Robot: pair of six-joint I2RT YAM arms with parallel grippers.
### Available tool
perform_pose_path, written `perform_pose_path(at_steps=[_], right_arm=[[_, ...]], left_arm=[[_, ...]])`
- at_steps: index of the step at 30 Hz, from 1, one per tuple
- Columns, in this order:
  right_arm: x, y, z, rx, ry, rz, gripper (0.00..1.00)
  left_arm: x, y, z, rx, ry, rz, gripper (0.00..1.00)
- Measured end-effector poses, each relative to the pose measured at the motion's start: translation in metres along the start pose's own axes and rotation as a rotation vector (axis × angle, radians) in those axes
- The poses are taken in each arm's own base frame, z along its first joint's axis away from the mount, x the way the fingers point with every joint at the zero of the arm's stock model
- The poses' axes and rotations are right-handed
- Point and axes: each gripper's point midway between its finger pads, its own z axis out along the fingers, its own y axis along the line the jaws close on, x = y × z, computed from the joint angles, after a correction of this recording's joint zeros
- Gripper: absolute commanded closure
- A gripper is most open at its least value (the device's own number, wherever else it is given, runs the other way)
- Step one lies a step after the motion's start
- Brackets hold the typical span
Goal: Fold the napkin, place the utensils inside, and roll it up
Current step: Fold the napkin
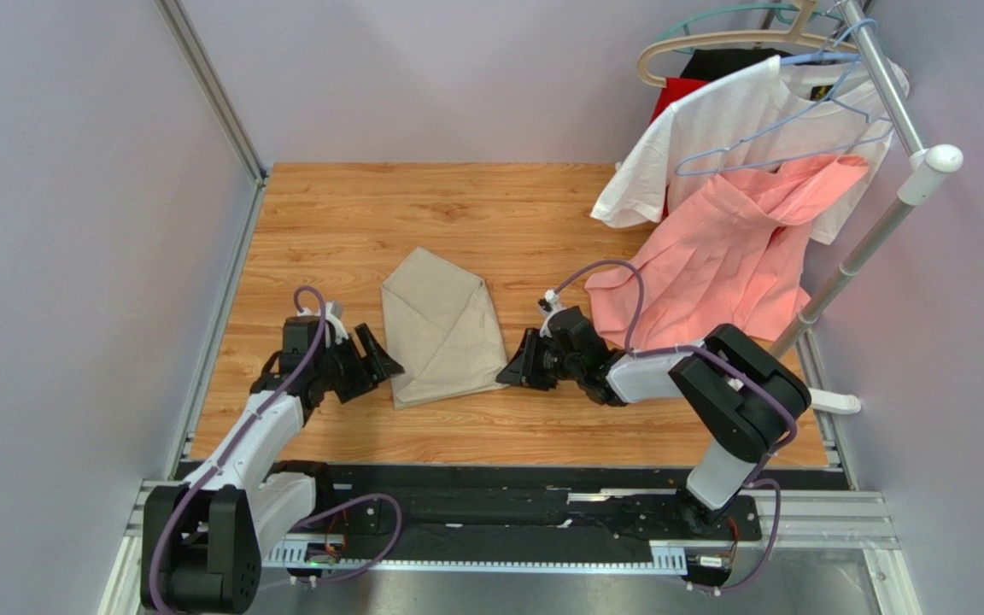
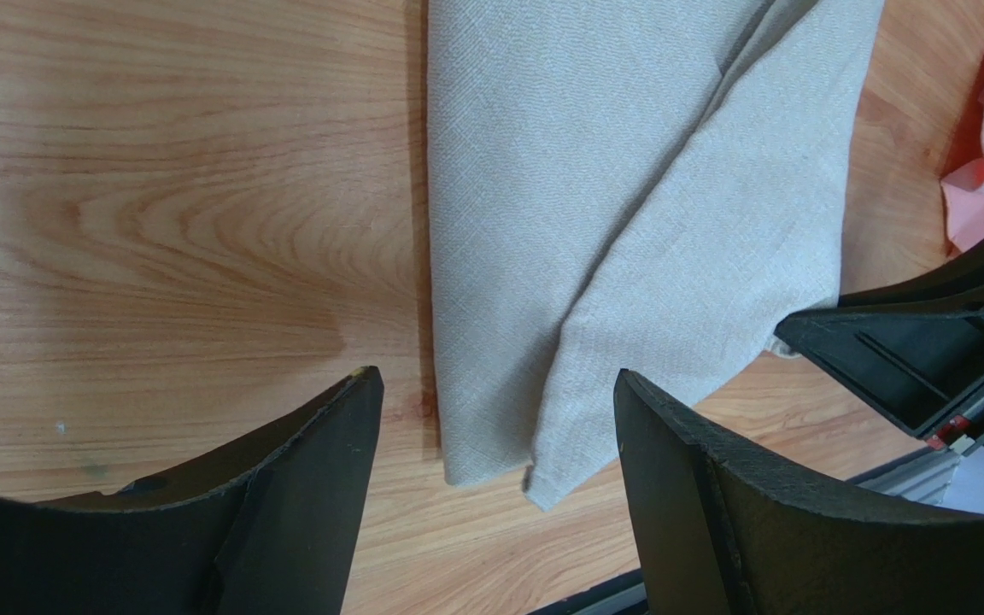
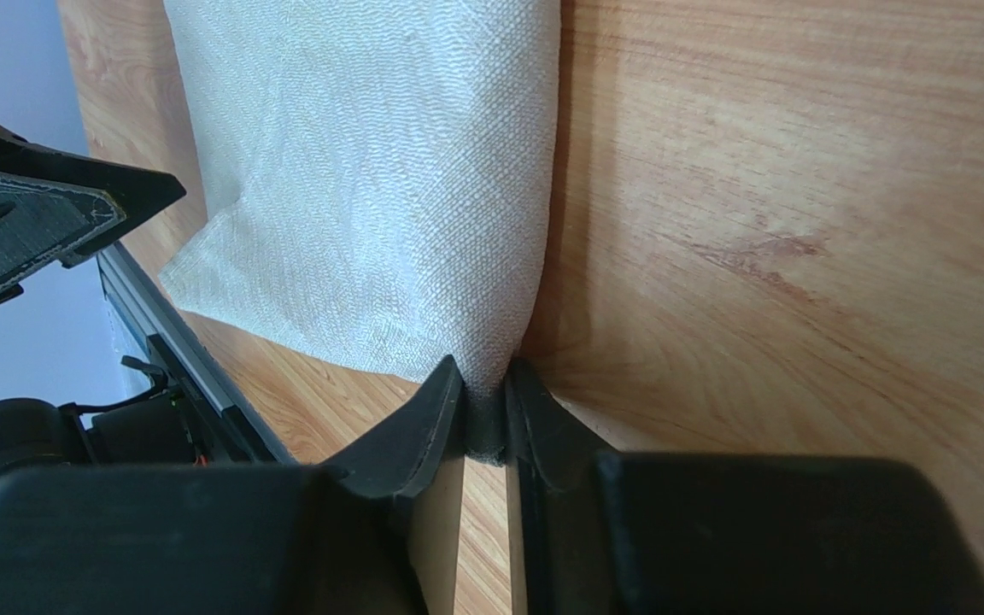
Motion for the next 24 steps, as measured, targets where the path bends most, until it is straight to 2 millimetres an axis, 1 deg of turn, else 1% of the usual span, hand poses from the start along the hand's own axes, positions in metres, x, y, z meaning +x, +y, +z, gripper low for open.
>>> perform_pose_path(at_steps=[1, 2, 3, 4, 7, 10, 13, 14, 18, 21, 24], right_arm=[[0.000, -0.001, 0.001, 0.001, 0.002, 0.002, 0.92], [0.001, -0.001, 0.002, 0.001, 0.002, 0.003, 0.94], [0.000, -0.001, 0.002, -0.002, 0.000, 0.002, 0.98], [0.000, -0.001, 0.002, -0.004, -0.002, 0.004, 1.00], [-0.001, 0.000, 0.003, -0.006, -0.005, 0.005, 1.00], [-0.001, -0.001, 0.002, 0.002, -0.010, 0.008, 1.00], [-0.004, -0.003, -0.005, 0.025, -0.033, 0.010, 1.00], [-0.004, -0.004, -0.009, 0.034, -0.039, 0.010, 1.00], [-0.006, -0.011, -0.033, 0.088, -0.087, 0.013, 1.00], [-0.005, -0.021, -0.053, 0.151, -0.125, 0.019, 1.00], [0.000, -0.038, -0.073, 0.220, -0.160, 0.038, 1.00]], left_arm=[[0.001, 0.001, 0.001, -0.001, 0.002, -0.001, 0.24], [0.002, 0.002, 0.003, -0.004, 0.007, -0.003, 0.24], [0.002, 0.003, 0.004, -0.006, 0.012, -0.005, 0.24], [0.003, 0.004, 0.006, -0.007, 0.020, -0.008, 0.24], [0.006, 0.006, 0.012, -0.006, 0.047, -0.017, 0.24], [0.005, 0.003, 0.015, 0.009, 0.049, -0.014, 0.24], [0.005, -0.002, 0.019, 0.034, 0.054, 0.001, 0.24], [0.006, -0.005, 0.021, 0.043, 0.063, 0.012, 0.24], [0.019, -0.029, 0.031, 0.093, 0.126, 0.095, 0.24], [0.025, -0.049, 0.039, 0.134, 0.156, 0.150, 0.24], [0.027, -0.071, 0.048, 0.180, 0.171, 0.201, 0.24]])
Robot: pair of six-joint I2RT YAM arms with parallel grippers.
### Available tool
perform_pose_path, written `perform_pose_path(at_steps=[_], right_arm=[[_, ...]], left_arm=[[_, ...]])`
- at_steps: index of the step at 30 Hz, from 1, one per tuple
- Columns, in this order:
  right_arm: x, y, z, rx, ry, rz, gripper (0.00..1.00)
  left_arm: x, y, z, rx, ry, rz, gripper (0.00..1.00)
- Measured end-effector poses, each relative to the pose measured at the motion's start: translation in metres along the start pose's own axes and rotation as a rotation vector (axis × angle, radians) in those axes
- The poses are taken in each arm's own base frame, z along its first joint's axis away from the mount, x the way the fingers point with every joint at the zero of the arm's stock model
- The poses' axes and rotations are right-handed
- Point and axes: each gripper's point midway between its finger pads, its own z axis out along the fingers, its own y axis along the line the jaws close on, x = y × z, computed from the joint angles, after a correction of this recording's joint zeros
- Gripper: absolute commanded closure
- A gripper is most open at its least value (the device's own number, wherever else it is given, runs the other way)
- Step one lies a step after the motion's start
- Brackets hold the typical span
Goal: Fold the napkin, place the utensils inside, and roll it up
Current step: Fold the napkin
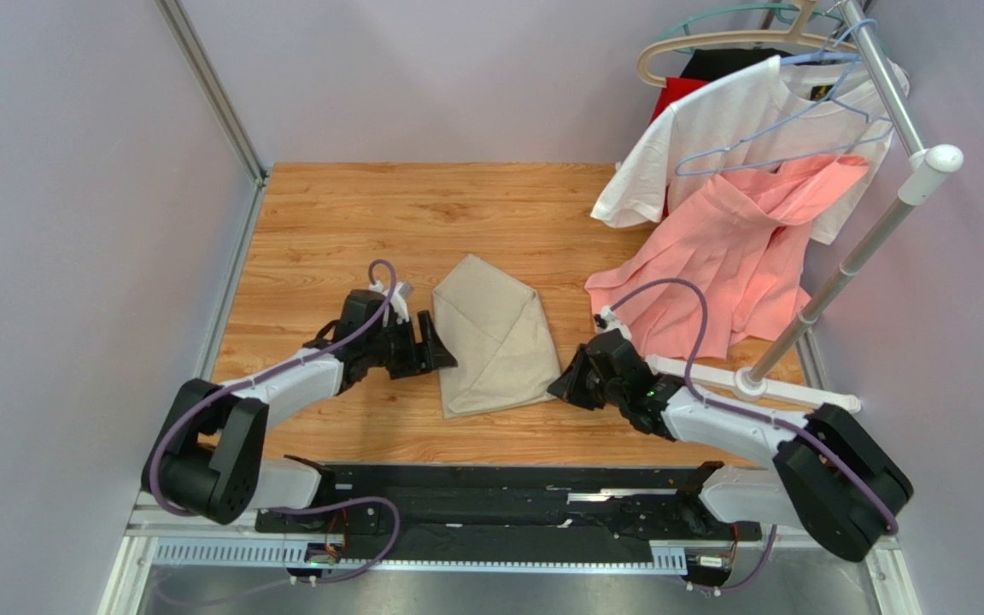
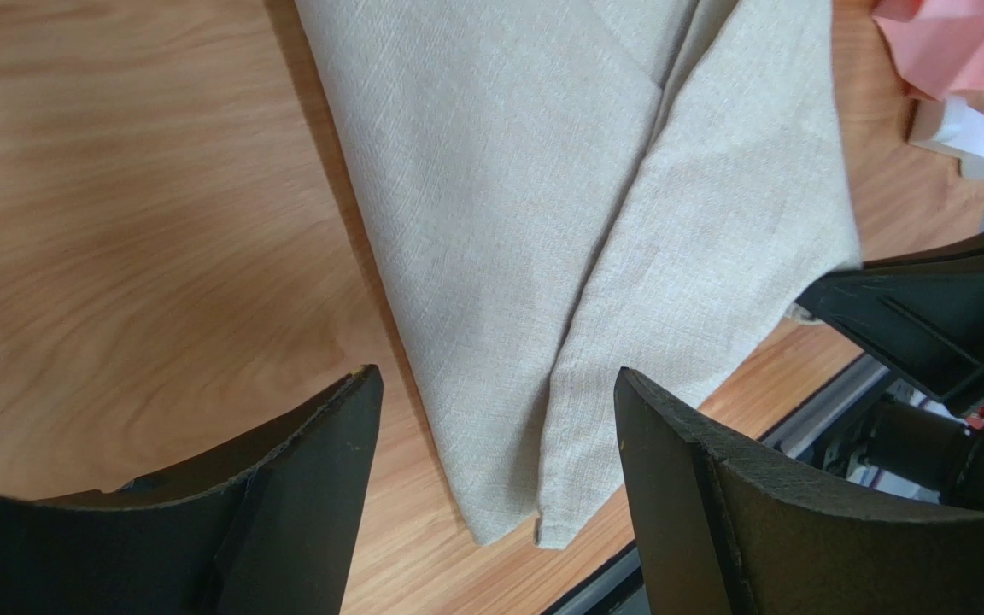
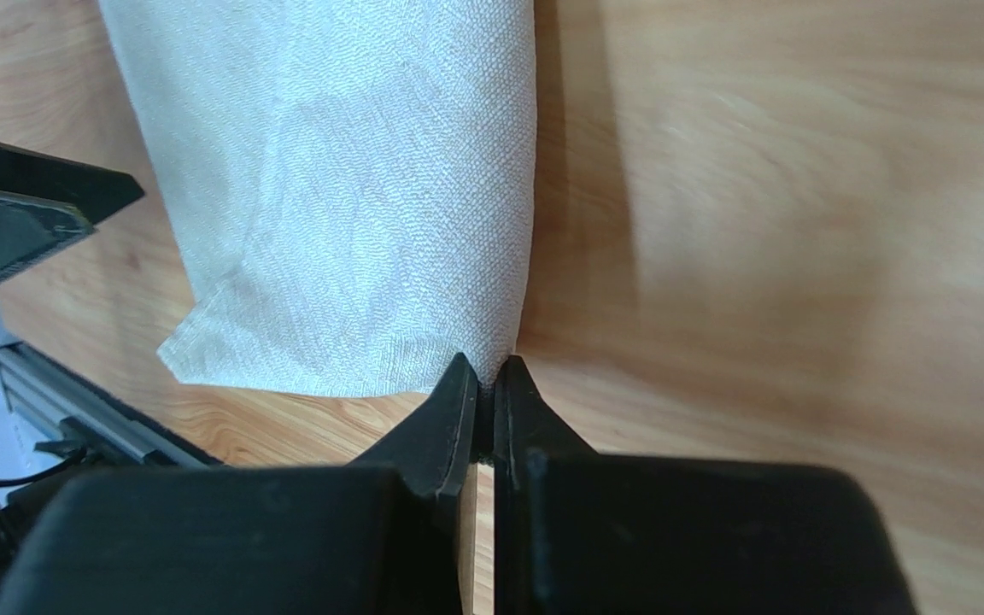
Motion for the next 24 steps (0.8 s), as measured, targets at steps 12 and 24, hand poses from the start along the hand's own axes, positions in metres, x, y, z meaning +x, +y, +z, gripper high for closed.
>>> perform_pose_path(at_steps=[12, 24], right_arm=[[0.015, -0.051, -0.037, 0.139, -0.052, 0.074, 0.34], [-0.018, -0.029, -0.066, 0.115, -0.144, -0.030, 0.27]], left_arm=[[-0.003, -0.024, 0.019, -0.005, 0.018, 0.107, 0.24], [0.021, -0.060, -0.029, 0.047, -0.029, 0.140, 0.35]])
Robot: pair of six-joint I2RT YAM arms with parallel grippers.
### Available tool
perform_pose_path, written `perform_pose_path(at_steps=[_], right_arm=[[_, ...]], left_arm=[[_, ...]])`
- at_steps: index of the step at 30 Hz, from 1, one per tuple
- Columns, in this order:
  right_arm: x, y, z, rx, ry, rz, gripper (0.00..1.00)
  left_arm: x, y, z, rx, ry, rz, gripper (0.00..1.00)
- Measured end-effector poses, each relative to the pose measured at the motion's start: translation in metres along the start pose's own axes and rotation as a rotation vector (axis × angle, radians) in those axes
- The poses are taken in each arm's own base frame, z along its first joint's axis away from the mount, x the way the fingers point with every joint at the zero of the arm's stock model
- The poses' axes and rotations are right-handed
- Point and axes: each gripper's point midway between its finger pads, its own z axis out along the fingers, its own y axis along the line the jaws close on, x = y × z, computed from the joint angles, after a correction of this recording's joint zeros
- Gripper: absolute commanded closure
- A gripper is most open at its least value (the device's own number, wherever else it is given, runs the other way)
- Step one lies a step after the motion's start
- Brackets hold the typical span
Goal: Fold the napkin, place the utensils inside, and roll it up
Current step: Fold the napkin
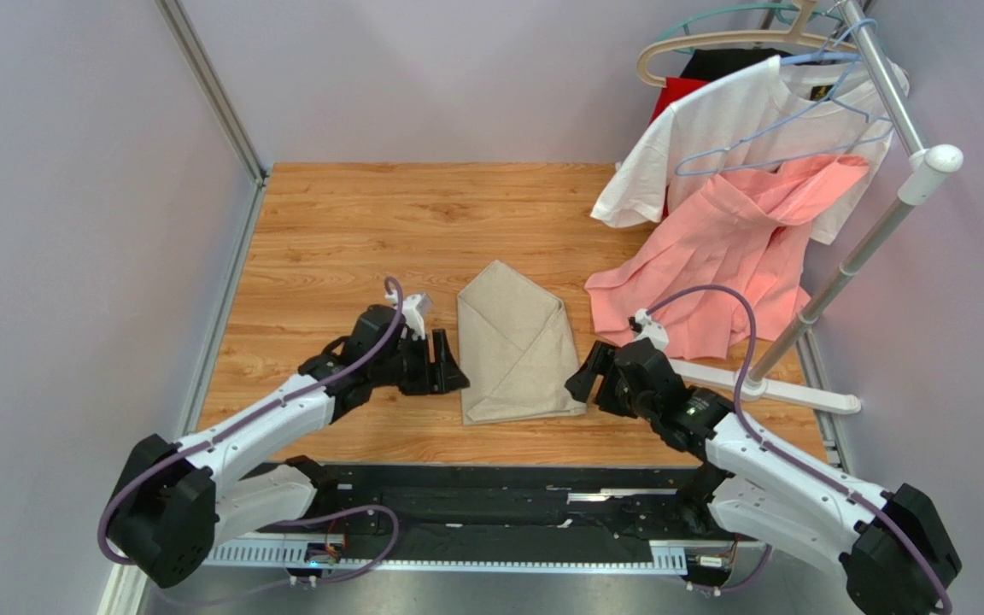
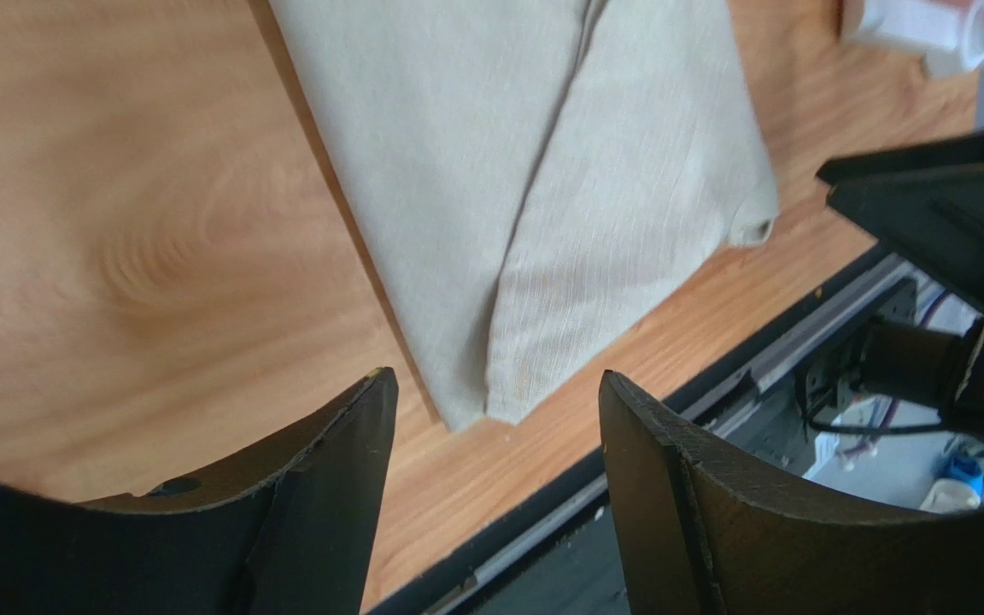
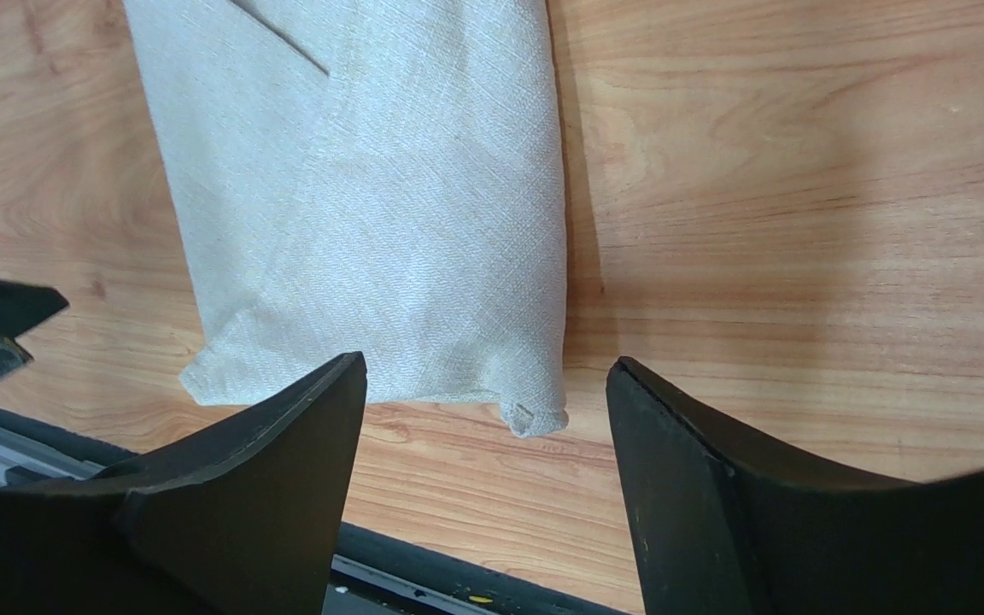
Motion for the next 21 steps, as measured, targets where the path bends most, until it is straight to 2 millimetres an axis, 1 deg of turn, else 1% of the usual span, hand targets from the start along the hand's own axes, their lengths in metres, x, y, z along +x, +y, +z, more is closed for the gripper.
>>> perform_pose_path(at_steps=[3, 5, 10, 15, 18, 21], right_arm=[[0.005, -0.004, 0.005, 0.023, 0.023, -0.013, 0.27], [0.006, -0.005, 0.008, 0.027, 0.029, -0.017, 0.27], [0.003, 0.002, 0.009, 0.001, 0.019, -0.015, 0.27], [0.003, 0.005, 0.010, -0.020, 0.014, -0.011, 0.27], [0.003, 0.004, 0.009, -0.027, 0.009, -0.009, 0.28], [0.005, 0.003, 0.008, -0.032, 0.009, -0.007, 0.28]], left_arm=[[0.025, 0.000, 0.003, -0.017, 0.077, -0.017, 0.37], [0.036, -0.001, 0.005, -0.028, 0.108, -0.029, 0.40], [0.047, -0.006, 0.007, -0.031, 0.137, -0.052, 0.43], [0.059, 0.000, 0.015, -0.056, 0.176, -0.085, 0.45], [0.062, 0.002, 0.020, -0.063, 0.189, -0.098, 0.49], [0.063, 0.001, 0.023, -0.060, 0.192, -0.105, 0.50]])
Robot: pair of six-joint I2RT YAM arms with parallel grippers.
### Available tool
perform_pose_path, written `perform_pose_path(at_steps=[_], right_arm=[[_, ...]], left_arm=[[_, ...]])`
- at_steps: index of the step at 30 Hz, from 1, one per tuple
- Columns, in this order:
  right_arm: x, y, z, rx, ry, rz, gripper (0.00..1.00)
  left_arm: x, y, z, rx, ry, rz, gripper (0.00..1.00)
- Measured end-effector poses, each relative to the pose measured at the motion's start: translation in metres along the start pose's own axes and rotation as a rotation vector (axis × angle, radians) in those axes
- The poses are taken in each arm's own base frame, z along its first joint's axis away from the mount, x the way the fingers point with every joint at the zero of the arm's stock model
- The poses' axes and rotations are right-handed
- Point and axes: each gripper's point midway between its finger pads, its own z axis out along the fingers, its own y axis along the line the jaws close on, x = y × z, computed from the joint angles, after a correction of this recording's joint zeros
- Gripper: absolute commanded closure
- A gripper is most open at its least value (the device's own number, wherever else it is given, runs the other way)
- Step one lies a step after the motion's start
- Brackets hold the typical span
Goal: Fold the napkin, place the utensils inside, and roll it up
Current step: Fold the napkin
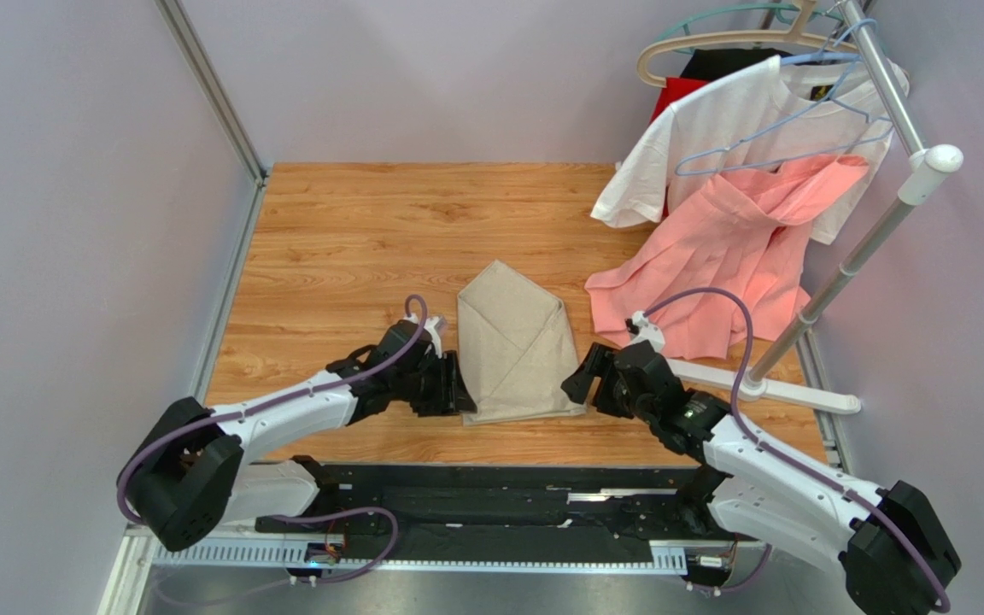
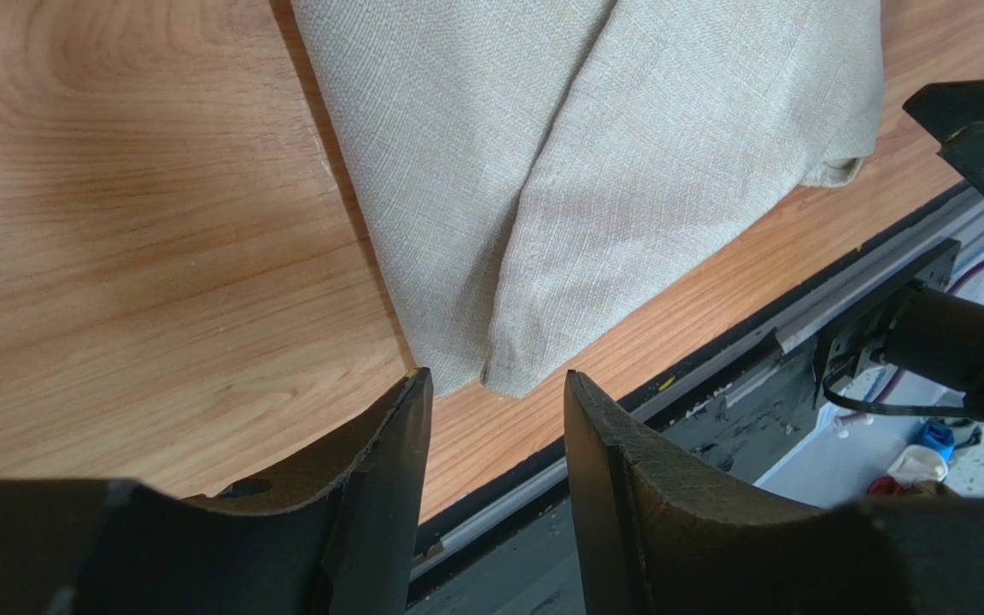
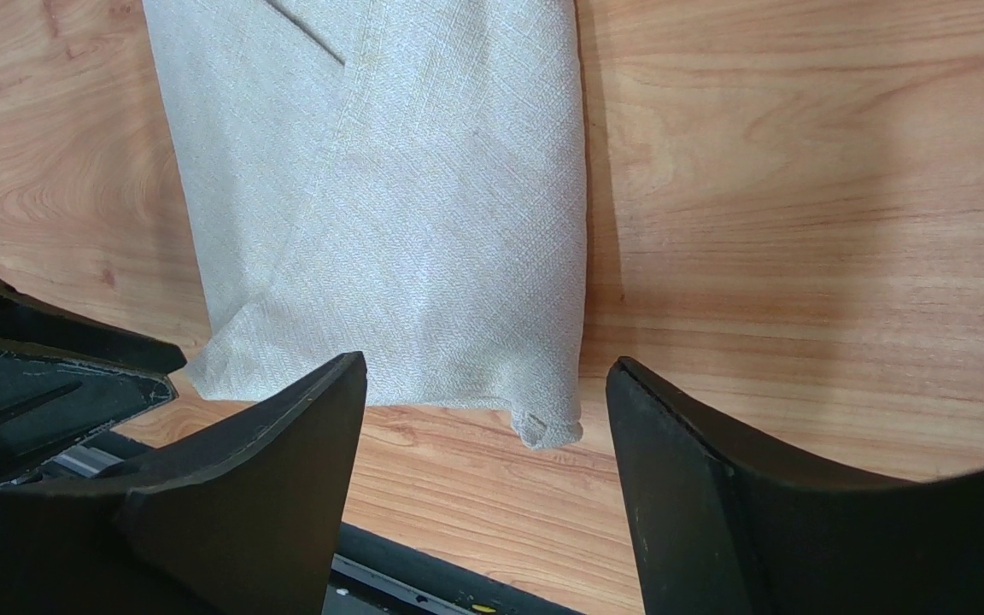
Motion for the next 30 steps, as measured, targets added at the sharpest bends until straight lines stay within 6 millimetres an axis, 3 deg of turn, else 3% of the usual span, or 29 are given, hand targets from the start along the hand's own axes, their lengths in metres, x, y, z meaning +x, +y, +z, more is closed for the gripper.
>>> perform_pose_path(at_steps=[11, 15, 19, 24, 30], right_arm=[[0.002, -0.002, -0.001, -0.004, -0.001, 0.009, 0.28], [0.002, -0.002, -0.001, -0.006, -0.002, 0.010, 0.28], [0.002, -0.002, -0.002, -0.010, -0.005, 0.010, 0.28], [0.001, -0.002, -0.003, -0.015, -0.010, 0.012, 0.28], [0.001, -0.002, -0.003, -0.015, -0.011, 0.012, 0.28]], left_arm=[[0.004, -0.002, 0.012, 0.013, 0.026, -0.013, 0.53], [0.004, -0.003, 0.015, 0.015, 0.028, -0.015, 0.59], [0.005, -0.002, 0.018, 0.016, 0.035, -0.016, 0.69], [0.004, -0.004, 0.019, 0.020, 0.035, -0.024, 0.97], [0.000, -0.005, 0.015, 0.016, 0.013, -0.022, 1.00]])
